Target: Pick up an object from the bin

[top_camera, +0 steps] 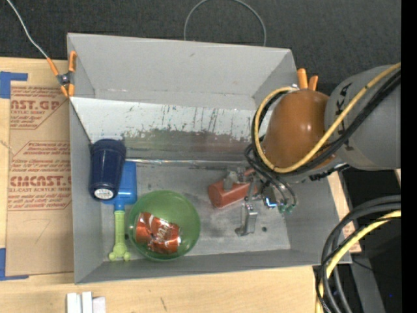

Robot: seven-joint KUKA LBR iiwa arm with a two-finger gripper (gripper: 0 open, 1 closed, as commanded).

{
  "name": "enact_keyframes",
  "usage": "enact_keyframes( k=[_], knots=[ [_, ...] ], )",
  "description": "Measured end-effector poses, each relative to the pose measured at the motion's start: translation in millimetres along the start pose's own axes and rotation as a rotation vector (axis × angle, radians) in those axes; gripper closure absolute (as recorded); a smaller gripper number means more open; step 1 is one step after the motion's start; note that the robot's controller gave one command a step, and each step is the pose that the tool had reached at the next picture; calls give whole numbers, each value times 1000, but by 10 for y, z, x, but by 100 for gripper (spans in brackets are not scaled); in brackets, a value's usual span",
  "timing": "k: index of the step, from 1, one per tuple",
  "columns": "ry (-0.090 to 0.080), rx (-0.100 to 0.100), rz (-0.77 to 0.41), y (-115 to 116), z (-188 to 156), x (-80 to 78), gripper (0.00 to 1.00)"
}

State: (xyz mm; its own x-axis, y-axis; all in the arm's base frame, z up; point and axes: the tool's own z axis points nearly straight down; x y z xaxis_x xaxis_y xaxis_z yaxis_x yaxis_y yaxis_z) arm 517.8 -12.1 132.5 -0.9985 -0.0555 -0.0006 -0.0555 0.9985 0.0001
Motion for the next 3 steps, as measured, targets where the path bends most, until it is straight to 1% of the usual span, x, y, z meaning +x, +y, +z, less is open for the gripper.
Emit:
enact_keyframes(
  k=[1, 2, 3],
  knots=[
    [2, 0, -16, -124, 218, -42, 0],
    [0, -1, -232, -182, -571, -87, 0],
    [-2, 0, -573, -69, 6, -294, 0]
  ],
)
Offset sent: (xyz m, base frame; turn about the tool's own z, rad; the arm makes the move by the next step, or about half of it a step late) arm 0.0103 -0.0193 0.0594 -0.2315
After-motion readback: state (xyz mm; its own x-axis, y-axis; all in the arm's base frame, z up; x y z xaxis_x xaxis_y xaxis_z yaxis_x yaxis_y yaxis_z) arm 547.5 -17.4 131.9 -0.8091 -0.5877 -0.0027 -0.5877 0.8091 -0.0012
